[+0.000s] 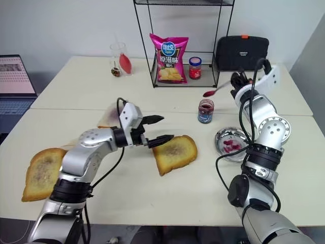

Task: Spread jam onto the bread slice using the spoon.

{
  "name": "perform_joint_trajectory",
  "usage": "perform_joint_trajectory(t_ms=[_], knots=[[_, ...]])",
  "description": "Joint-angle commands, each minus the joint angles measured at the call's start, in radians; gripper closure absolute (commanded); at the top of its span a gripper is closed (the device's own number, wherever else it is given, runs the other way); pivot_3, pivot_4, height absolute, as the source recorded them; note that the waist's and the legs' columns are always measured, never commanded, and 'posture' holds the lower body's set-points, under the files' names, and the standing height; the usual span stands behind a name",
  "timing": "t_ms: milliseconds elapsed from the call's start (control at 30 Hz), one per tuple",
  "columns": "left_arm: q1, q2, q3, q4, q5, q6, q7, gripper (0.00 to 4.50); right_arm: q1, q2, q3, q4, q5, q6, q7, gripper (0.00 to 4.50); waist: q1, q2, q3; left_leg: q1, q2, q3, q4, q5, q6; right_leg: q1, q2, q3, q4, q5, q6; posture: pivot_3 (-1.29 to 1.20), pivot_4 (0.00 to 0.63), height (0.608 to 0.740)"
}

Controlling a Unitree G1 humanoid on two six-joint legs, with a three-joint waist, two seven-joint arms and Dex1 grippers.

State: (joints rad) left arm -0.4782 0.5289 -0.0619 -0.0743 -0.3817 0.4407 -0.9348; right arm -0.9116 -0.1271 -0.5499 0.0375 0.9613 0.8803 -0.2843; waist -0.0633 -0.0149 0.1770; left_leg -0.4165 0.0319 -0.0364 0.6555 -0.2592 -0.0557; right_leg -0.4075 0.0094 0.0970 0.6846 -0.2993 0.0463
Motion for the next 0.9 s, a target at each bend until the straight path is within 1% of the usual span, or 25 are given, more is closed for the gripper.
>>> perform_joint_trajectory(t_ms=[33, 133, 200, 267, 333, 467, 500, 667, 900], knots=[[0.124, 0.074, 0.073, -0.185, -0.078, 0.052, -0.029, 0.0, 0.029, -0.002, 0.143, -0.196, 0.052, 0.083, 0.058, 4.49, -0.007, 0.0, 0.0, 0.0, 0.001, -0.001, -0.001, 0.0, 0.0, -0.001, 0.0, 0.0, -0.001, 0.0, 0.0, 0.0, 0.15, 0.74], [0.223, 0.108, 0.117, -0.29, -0.131, 0.091, -0.02, 0.0, 0.071, 0.001, 0.248, -0.268, 0.025, 0.093, 0.112, 4.49, -0.009, 0.0, 0.0, 0.0, 0.002, -0.003, -0.004, 0.0, 0.0, -0.001, 0.0, -0.001, -0.003, 0.0, 0.0, 0.0, 0.15, 0.74], [0.302, 0.123, 0.157, -0.351, -0.16, 0.109, -0.002, 0.0, 0.113, -0.003, 0.35, -0.294, -0.031, 0.069, 0.177, 4.49, -0.009, 0.0, 0.0, 0.0, 0.002, -0.004, -0.006, 0.0, 0.0, -0.001, -0.001, -0.002, -0.003, 0.0, 0.0, 0.0, 0.15, 0.74], [0.342, 0.131, 0.178, -0.38, -0.174, 0.121, 0.01, 0.0, 0.135, -0.007, 0.402, -0.302, -0.068, 0.049, 0.214, 4.49, -0.009, 0.0, 0.0, 0.0, 0.001, -0.004, -0.006, 0.0, 0.0, -0.001, -0.001, -0.002, -0.002, 0.0, 0.0, 0.0, 0.15, 0.74], [0.389, 0.135, 0.2, -0.4, -0.166, 0.105, 0.026, 0.0, 0.161, -0.034, 0.481, -0.311, -0.137, 0.006, 0.285, 4.49, -0.006, 0.0, 0.0, 0.001, 0.0, -0.004, -0.005, 0.0, 0.0, -0.001, -0.002, -0.001, -0.002, 0.0, 0.0, 0.0, 0.15, 0.74], [0.538, 0.123, 0.246, -0.462, -0.147, 0.079, 0.071, 0.0, 0.252, -0.068, 0.641, -0.33, -0.277, -0.099, 0.405, 4.49, -0.001, -0.001, 0.0, 0.001, -0.001, -0.004, -0.005, 0.0, 0.0, 0.0, -0.002, -0.002, -0.002, 0.0, 0.0, 0.0, 0.15, 0.74], [0.563, 0.12, 0.251, -0.473, -0.145, 0.075, 0.081, 0.0, 0.27, -0.072, 0.663, -0.331, -0.3, -0.118, 0.424, 4.49, 0.0, -0.001, -0.001, 0.001, -0.001, -0.004, -0.005, 0.0, 0.0, 0.0, -0.002, -0.002, -0.003, 0.0, 0.0, 0.0, 0.15, 0.74], [0.602, 0.103, 0.235, -0.492, -0.138, 0.056, 0.126, 0.0, 0.344, -0.082, 0.724, -0.346, -0.362, -0.16, 0.502, 4.49, 0.006, -0.002, 0.0, 0.001, -0.001, -0.005, -0.005, 0.0, -0.001, 0.0, -0.002, -0.003, -0.002, 0.0, 0.0, 0.0, 0.15, 0.74], [0.595, 0.077, 0.196, -0.507, -0.135, 0.06, 0.176, 0.0, 0.403, -0.071, 0.728, -0.379, -0.362, -0.125, 0.534, 4.49, 0.006, -0.002, 0.0, 0.002, -0.001, -0.005, -0.003, 0.0, -0.001, 0.001, -0.002, -0.003, -0.002, 0.0, 0.0, 0.0, 0.15, 0.74]])
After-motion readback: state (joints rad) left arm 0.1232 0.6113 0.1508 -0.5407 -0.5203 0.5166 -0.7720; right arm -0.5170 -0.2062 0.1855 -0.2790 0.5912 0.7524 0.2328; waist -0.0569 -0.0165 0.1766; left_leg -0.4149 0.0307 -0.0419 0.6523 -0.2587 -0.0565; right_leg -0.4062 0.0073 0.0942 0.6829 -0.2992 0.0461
